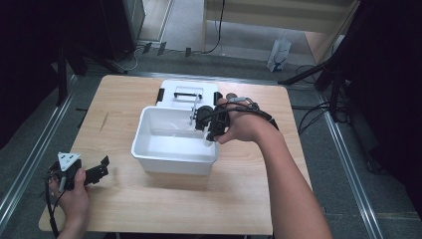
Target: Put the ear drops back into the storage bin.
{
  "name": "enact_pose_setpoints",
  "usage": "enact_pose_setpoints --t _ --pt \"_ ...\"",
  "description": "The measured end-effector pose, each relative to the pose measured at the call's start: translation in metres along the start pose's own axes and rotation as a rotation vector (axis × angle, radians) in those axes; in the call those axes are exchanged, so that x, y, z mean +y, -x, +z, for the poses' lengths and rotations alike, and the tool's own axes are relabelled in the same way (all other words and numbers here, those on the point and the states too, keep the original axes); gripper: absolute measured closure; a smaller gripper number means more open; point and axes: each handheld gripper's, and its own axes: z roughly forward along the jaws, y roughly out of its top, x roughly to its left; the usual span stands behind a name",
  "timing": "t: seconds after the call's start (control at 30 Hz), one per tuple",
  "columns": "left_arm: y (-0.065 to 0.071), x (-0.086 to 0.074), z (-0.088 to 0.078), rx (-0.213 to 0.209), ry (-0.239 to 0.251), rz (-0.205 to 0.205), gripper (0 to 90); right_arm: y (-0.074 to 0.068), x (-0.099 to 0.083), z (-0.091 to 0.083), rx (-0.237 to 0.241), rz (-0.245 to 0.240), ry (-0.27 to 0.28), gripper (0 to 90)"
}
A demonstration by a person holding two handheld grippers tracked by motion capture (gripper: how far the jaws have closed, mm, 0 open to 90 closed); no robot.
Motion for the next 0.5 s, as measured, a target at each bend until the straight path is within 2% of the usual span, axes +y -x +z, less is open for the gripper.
enact_pose_setpoints --t 0.07,0.17,0.2,0.23,0.33,0.5 --pt "0.000 0.000 0.000 0.000 0.002 0.000 0.0 0.001 0.000 0.009 -0.011 -0.036 -0.011 72.0" --pt "0.000 0.000 0.000 -0.001 0.003 0.000 0.0 0.001 0.001 0.014 -0.018 -0.052 -0.022 72.0" --pt "0.000 0.000 0.000 0.000 0.002 0.001 0.0 0.001 0.003 0.020 -0.028 -0.082 -0.024 72.0" --pt "0.000 0.000 0.000 0.000 0.001 0.002 0.0 0.001 0.003 0.020 -0.028 -0.082 -0.024 72.0" --pt "0.000 0.000 0.000 0.000 0.002 0.003 0.0 -0.001 0.006 0.032 -0.033 -0.123 -0.059 72.0" --pt "0.000 0.000 0.000 -0.001 0.000 0.004 0.0 -0.001 0.009 0.042 -0.012 -0.117 -0.087 72.0"
